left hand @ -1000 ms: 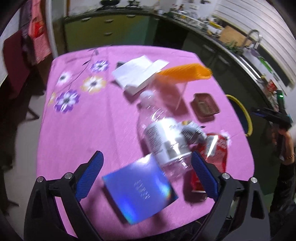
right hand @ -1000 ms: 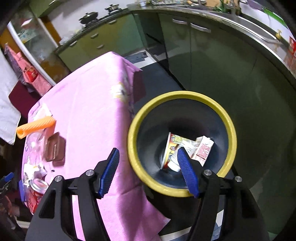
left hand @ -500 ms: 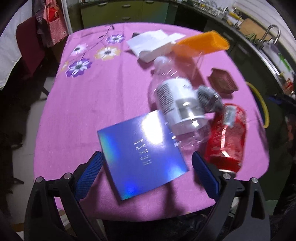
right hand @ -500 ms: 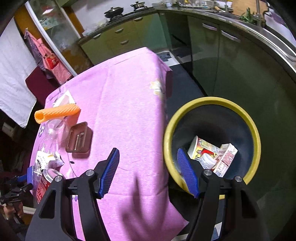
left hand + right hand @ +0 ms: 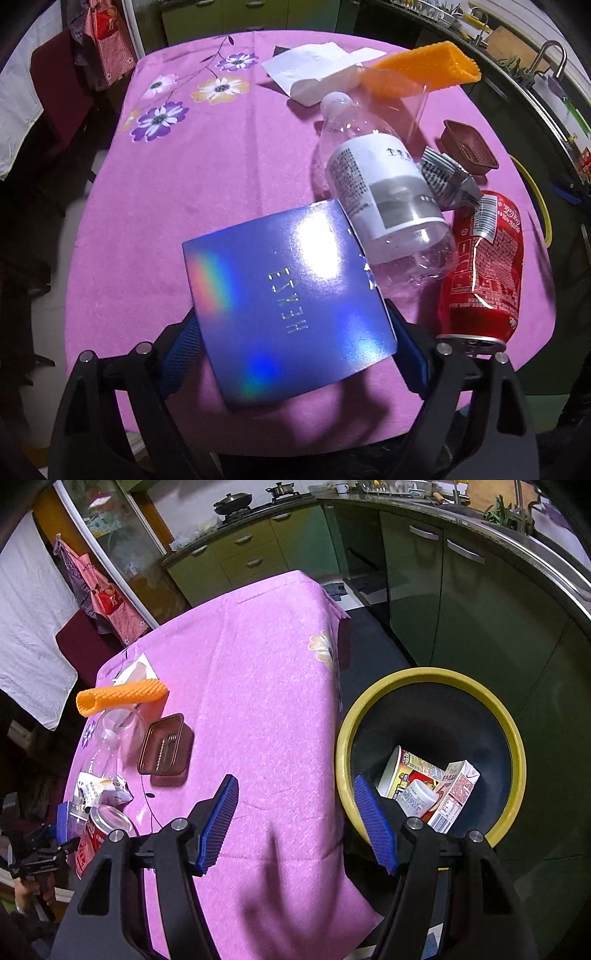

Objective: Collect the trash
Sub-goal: 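Grasp the blue holographic box with the left gripper and lift it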

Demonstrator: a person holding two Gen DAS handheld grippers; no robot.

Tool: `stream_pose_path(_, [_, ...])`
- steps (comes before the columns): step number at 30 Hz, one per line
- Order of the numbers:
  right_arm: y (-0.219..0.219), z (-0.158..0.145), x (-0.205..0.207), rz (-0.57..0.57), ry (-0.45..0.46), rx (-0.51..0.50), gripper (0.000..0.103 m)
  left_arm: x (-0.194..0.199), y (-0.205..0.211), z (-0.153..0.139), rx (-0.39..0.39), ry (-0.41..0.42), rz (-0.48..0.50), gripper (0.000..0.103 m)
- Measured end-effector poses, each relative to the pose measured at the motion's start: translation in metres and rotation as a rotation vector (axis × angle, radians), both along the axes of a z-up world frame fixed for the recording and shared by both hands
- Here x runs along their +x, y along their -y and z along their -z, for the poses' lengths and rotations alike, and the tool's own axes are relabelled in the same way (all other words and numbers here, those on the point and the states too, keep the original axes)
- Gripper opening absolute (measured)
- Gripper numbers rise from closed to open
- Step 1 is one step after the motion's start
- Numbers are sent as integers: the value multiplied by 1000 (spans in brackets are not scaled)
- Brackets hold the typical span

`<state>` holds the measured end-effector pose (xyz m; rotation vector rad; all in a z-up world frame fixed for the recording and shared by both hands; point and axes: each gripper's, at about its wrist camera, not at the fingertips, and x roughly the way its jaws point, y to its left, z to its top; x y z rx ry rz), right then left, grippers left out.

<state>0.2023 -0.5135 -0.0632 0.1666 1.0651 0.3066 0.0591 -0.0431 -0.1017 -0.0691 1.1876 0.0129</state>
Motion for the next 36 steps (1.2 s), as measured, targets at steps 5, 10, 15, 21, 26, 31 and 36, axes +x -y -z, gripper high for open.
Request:
stream_pose_path(5, [-9, 0, 0, -21, -3, -3, 65, -3, -6, -7, 30, 35, 35, 83])
stream_pose_path(10, [-14, 0, 2, -32, -6, -6, 65, -9, -12, -22, 28, 86, 64, 81])
stream_pose_path(15, [-18, 1, 2, -41, -11, -7, 65, -9, -15, -32, 43, 112, 84, 80])
stream_pose_path(21, [-17, 1, 0, -42, -13, -4, 65, -8, -11, -34, 73, 115, 124, 79])
stream_pose_path(26, [-17, 1, -2, -47, -15, 0, 65, -6, -10, -34, 84, 103, 150, 79])
stream_pose_path(31, [-17, 2, -3, -50, -18, 4, 65, -2, -9, -25, 109, 68, 161, 79])
stream_pose_path(36, [-19, 3, -3, -57, -25, 3, 65, 0, -13, -12, 70, 48, 161, 75])
